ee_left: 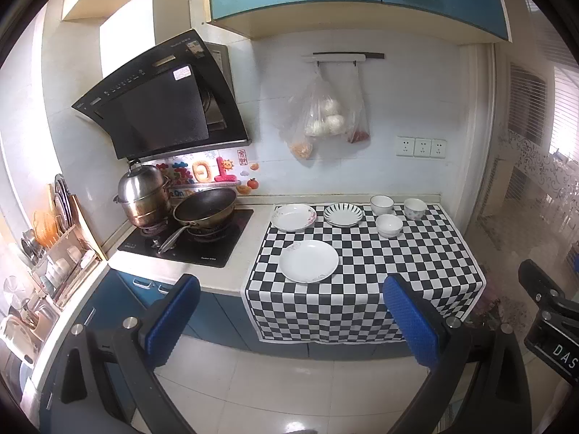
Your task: Organize plates and bowls
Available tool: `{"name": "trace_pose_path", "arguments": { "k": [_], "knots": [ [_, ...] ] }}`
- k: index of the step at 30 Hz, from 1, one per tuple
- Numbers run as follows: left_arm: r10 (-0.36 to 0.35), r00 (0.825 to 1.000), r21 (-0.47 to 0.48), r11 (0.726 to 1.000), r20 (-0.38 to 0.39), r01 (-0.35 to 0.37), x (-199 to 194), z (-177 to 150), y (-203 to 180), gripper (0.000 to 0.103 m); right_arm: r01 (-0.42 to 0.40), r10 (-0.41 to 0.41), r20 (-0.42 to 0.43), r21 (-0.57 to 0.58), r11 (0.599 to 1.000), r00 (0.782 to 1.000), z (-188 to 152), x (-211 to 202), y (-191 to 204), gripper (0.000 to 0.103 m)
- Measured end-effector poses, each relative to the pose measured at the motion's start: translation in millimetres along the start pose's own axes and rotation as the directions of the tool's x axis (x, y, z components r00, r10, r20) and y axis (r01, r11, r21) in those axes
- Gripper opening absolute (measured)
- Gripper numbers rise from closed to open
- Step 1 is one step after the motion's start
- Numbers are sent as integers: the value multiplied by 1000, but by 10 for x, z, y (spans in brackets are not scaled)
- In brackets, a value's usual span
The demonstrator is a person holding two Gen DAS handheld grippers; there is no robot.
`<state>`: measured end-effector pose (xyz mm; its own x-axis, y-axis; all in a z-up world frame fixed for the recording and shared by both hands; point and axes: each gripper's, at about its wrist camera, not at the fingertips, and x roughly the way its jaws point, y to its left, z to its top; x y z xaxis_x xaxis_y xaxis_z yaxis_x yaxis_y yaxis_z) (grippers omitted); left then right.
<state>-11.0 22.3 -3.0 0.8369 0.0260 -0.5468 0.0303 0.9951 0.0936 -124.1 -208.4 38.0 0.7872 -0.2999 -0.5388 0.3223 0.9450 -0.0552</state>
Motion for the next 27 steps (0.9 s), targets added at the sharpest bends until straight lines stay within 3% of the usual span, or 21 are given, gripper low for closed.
{"name": "trace_pose_path", "arguments": {
  "k": [27],
  "knots": [
    [11,1000,-4,1000,-6,-11,51,-38,195,103,-23,23,-6,-12,1000,1000,-98,104,140,103]
  ]
}}
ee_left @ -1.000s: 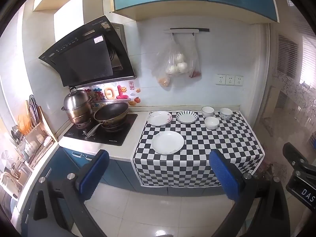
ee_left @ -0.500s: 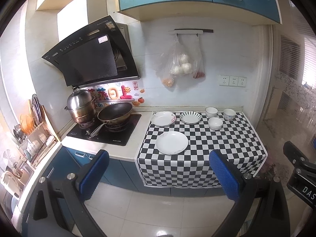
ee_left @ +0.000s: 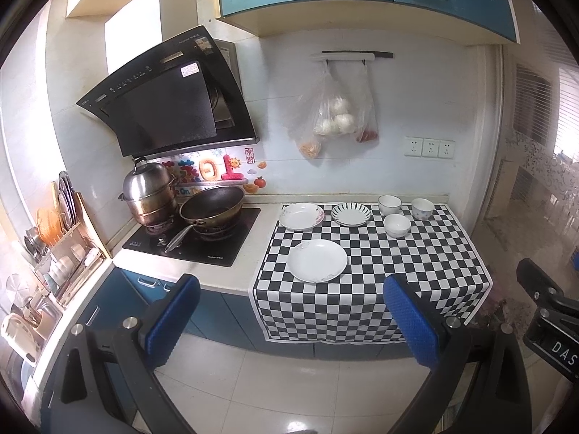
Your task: Organize plates and bowls
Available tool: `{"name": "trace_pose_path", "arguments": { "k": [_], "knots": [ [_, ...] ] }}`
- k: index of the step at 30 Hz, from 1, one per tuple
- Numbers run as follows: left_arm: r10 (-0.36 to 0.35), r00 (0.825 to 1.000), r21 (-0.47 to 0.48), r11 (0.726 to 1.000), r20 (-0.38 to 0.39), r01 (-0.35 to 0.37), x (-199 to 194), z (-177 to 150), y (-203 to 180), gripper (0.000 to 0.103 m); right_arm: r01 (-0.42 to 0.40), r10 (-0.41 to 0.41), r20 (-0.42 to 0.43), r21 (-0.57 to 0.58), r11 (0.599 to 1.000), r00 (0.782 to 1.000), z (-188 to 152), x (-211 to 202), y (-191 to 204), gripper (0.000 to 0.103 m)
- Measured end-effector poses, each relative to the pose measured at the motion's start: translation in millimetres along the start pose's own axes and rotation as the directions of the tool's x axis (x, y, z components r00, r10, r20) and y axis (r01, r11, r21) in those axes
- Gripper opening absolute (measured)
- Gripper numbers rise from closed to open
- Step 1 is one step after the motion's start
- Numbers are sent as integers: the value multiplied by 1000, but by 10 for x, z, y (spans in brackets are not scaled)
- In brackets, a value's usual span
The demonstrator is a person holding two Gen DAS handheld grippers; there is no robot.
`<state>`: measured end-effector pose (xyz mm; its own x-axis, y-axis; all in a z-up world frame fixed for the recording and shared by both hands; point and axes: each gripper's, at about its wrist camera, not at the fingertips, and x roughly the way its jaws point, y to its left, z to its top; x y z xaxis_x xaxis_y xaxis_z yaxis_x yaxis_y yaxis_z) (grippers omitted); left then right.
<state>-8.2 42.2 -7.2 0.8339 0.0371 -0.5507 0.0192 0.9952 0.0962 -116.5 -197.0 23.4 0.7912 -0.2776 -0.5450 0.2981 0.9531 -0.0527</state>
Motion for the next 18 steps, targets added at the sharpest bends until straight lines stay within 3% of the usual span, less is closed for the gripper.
{"name": "trace_pose_path", "arguments": {
  "k": [18],
  "knots": [
    [-18,1000,6,1000,13,18,-21,-12,-43,103,5,-4,-6,21,1000,1000,-28,25,-62,103]
  ]
}}
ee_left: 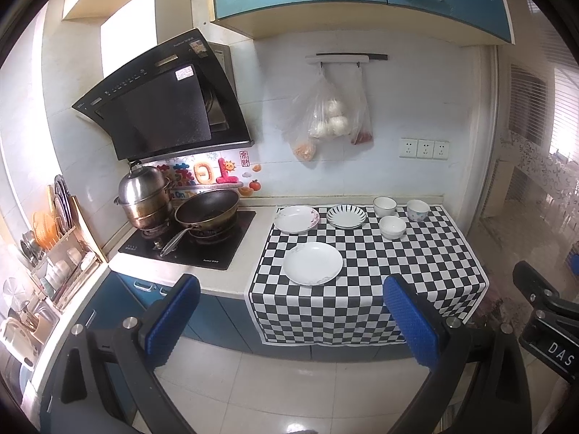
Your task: Organize plates and bowls
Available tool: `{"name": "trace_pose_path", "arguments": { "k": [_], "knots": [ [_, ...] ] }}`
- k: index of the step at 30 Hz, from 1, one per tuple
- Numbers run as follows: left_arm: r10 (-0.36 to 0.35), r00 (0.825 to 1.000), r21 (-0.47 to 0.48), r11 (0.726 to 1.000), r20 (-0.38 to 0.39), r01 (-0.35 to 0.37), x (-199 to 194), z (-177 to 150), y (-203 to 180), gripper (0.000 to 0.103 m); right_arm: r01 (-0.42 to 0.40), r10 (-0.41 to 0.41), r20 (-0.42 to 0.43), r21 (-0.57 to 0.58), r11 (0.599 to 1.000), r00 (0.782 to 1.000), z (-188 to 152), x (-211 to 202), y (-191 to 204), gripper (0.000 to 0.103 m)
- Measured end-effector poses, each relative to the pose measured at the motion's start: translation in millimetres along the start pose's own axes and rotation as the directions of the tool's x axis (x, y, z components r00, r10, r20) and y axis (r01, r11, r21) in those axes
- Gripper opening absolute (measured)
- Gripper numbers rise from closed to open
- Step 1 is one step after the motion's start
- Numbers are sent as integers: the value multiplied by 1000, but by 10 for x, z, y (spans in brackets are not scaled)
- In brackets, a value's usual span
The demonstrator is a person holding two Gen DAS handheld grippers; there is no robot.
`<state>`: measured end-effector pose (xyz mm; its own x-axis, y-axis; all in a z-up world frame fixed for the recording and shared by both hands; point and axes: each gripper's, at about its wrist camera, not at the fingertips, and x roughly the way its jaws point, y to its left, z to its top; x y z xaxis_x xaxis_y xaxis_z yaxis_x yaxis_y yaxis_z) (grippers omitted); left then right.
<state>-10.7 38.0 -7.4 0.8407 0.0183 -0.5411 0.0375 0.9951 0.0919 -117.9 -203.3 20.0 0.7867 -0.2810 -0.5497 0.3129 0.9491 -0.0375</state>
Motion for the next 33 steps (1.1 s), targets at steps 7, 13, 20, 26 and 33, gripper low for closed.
{"name": "trace_pose_path", "arguments": {
  "k": [7,13,20,26,33],
  "knots": [
    [-3,1000,3,1000,5,3,-17,14,-6,103,0,0,2,1,1000,1000,12,5,-13,103],
    [-1,1000,7,1000,12,1,-35,13,-31,103,-2,2,-3,2,1000,1000,3,25,-22,103],
    [-2,1000,7,1000,10,2,-34,17,-30,103,3,-3,7,7,1000,1000,8,30,-37,103],
    [-4,1000,8,1000,10,4,-26,29,-33,103,4,-4,9,7,1000,1000,32,50,-36,103],
    [-13,1000,15,1000,9,13,83,123,-29,103,5,-5,4,29,1000,1000,63,148,-32,103]
  ]
}}
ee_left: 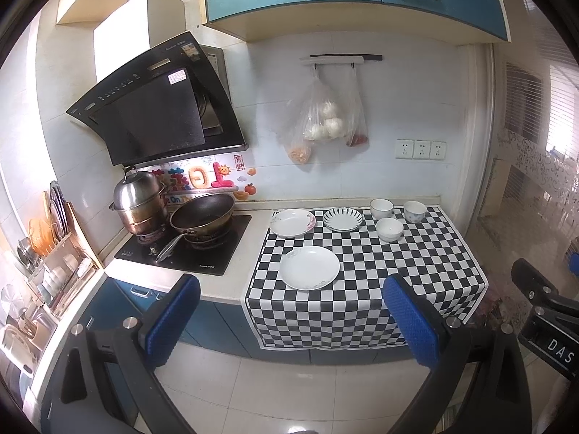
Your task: Organize plates and bowls
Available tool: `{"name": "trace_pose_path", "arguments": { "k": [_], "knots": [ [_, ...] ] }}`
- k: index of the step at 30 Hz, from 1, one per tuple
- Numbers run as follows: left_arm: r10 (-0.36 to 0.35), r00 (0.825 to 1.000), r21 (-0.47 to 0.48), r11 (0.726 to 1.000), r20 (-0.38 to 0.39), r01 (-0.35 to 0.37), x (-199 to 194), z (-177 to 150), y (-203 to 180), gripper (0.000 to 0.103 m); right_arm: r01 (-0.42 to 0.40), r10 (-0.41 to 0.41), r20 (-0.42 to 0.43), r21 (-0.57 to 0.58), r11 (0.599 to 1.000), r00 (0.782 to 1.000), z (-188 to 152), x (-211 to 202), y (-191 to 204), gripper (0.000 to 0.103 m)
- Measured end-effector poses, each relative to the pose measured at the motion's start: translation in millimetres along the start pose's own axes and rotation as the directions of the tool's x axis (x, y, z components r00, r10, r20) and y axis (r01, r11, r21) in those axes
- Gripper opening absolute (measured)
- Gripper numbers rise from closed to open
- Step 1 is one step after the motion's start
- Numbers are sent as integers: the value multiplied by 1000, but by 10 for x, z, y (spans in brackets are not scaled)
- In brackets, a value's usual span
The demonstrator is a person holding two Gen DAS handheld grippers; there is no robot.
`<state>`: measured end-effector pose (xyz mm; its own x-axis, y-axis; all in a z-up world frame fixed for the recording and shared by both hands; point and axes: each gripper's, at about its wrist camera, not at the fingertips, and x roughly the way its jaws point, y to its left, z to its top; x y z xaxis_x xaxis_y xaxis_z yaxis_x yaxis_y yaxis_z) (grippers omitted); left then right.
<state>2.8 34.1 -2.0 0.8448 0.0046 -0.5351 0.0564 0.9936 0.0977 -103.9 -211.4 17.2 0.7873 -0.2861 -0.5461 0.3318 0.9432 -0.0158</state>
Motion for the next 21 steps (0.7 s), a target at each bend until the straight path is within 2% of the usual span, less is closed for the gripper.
{"name": "trace_pose_path", "arguments": {
  "k": [4,14,21],
  "knots": [
    [-2,1000,2,1000,11,2,142,26,13,103,-13,13,-7,32,999,1000,-2,141,27,103],
    [-9,1000,3,1000,-5,9,699,138,158,103,58,-58,-5,61,996,998,60,588,210,103],
    [-10,1000,12,1000,-20,11,1178,266,176,103,76,-72,-50,76,994,996,201,1142,339,103]
  ]
}}
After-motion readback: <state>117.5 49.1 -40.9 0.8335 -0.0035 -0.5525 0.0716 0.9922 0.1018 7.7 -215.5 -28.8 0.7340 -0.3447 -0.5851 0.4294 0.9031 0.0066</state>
